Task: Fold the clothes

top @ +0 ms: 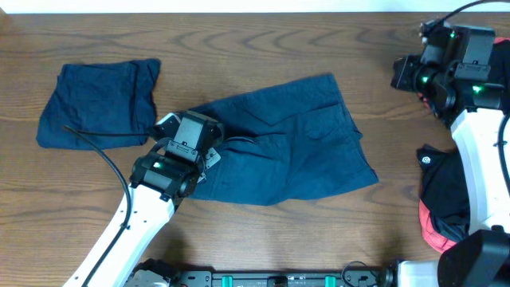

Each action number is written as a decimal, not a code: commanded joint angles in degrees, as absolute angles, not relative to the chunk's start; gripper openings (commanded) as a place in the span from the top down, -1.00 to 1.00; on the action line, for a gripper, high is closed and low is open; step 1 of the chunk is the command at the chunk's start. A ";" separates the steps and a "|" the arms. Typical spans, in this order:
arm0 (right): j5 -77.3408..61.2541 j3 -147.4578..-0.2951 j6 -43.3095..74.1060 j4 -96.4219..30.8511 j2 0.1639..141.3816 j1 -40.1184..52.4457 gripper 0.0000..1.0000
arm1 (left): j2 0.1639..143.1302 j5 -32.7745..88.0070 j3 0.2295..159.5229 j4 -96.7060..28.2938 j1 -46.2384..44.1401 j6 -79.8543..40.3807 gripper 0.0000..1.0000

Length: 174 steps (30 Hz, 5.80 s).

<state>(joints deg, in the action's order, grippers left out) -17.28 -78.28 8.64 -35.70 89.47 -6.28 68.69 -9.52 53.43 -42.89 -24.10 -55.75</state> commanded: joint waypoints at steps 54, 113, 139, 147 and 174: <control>-13.47 -102.21 3.51 -51.53 100.97 3.77 0.98 | 65.45 -14.70 53.71 -42.74 -23.68 -55.57 0.88; -16.34 -104.57 -0.58 -42.50 118.37 8.45 0.98 | 77.32 -21.78 54.76 -15.84 -17.04 -37.50 0.41; -3.29 -101.89 -3.29 -56.80 135.06 10.50 0.98 | 98.00 -8.82 53.93 -19.33 -17.04 -38.65 0.49; 14.52 -101.89 2.85 -67.37 135.00 8.40 0.98 | 98.67 3.90 53.84 -26.59 -17.04 -38.61 0.49; -7.97 -101.97 2.63 -68.82 105.45 5.98 0.15 | 76.93 8.58 55.46 -41.10 -4.95 -25.06 -0.96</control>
